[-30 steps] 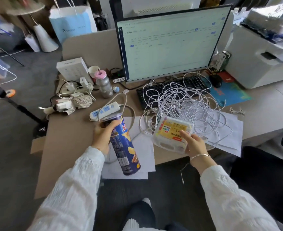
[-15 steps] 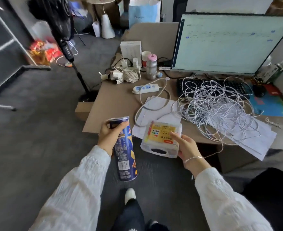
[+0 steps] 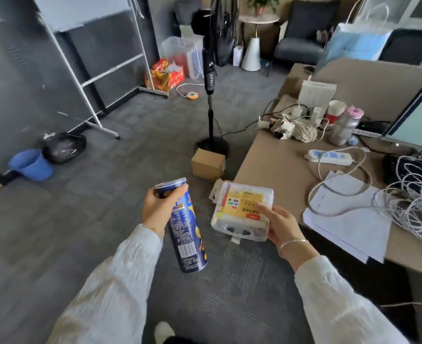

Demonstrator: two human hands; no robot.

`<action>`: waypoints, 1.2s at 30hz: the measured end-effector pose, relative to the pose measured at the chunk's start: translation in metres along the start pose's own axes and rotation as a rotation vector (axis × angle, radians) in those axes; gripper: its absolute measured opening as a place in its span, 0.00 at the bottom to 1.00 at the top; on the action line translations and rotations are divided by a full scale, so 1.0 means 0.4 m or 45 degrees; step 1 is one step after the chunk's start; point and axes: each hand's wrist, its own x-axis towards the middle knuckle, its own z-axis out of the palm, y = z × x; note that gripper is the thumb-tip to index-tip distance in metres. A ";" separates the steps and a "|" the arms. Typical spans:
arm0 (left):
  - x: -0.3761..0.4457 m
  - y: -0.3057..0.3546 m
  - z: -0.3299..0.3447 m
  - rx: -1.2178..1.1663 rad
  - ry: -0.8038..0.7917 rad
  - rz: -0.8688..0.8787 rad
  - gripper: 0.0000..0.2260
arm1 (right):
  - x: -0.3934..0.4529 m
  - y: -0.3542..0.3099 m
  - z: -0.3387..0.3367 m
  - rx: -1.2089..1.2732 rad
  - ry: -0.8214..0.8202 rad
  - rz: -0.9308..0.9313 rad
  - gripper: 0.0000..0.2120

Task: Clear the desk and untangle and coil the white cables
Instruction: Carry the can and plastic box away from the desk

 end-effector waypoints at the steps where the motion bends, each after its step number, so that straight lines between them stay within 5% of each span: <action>1: 0.043 0.020 -0.059 -0.008 0.019 0.004 0.25 | 0.019 0.011 0.074 -0.009 -0.007 0.007 0.18; 8: 0.270 0.159 -0.376 -0.030 0.083 0.005 0.19 | 0.125 0.055 0.489 0.029 -0.059 0.018 0.16; 16: 0.518 0.265 -0.599 -0.054 0.168 -0.008 0.26 | 0.283 0.045 0.824 -0.056 -0.086 0.039 0.17; 26: 1.037 0.443 -0.704 -0.023 0.196 -0.001 0.19 | 0.667 -0.056 1.247 -0.082 -0.148 0.055 0.16; 36: 1.632 0.704 -0.756 -0.005 0.230 0.036 0.22 | 1.141 -0.262 1.680 -0.122 -0.202 0.054 0.18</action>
